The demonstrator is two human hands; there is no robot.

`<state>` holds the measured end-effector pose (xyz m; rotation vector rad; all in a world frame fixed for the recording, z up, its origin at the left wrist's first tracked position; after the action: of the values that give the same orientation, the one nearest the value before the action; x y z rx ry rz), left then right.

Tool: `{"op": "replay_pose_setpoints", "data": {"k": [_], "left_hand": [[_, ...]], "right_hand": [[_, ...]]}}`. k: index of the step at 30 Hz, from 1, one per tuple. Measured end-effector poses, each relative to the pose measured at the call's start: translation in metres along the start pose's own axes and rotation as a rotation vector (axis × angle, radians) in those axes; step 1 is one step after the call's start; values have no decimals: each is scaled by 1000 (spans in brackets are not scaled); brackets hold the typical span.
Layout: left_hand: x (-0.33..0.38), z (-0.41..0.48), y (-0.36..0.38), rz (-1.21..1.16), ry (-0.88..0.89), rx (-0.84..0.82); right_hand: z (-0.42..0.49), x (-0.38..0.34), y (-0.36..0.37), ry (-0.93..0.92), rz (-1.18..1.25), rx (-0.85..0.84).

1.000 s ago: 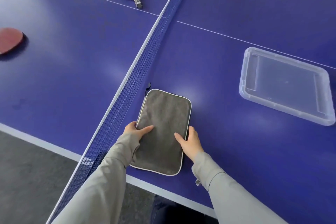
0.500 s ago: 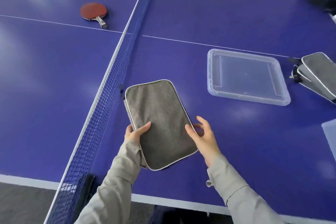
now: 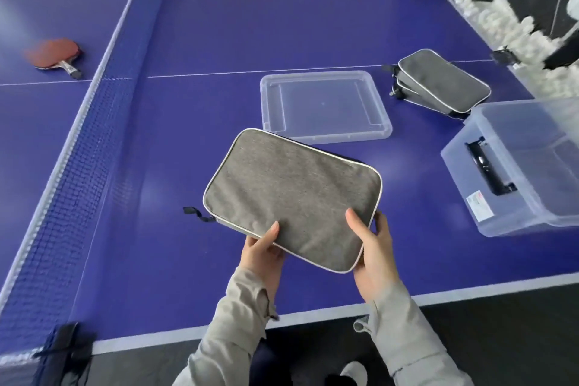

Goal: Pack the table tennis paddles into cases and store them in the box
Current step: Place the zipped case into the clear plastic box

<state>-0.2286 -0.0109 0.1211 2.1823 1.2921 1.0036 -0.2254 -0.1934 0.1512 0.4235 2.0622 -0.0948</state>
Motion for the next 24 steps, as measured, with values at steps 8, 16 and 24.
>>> {"op": "replay_pose_setpoints", "data": {"k": [8, 16, 24], "left_hand": [[-61, -17, 34, 249, -3, -139], [-153, -32, 117, 685, 102, -368], [-214, -16, 201, 691, 146, -392]], "right_hand": [[-20, -53, -204, -53, -83, -39], [-21, -112, -329, -111, -242, -5], [36, -174, -410, -208, -401, 107]]}}
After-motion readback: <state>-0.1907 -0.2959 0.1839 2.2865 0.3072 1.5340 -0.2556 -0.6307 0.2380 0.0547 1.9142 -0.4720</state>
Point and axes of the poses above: each hand's wrist, its own z-axis towards the middle knuckle, its own y-axis out of the palm, x = y × z, the point moved 7 cm from there along z, towards the middle knuckle, and after that the axes turned 13 degrees about -z, right-handed, at the moved point
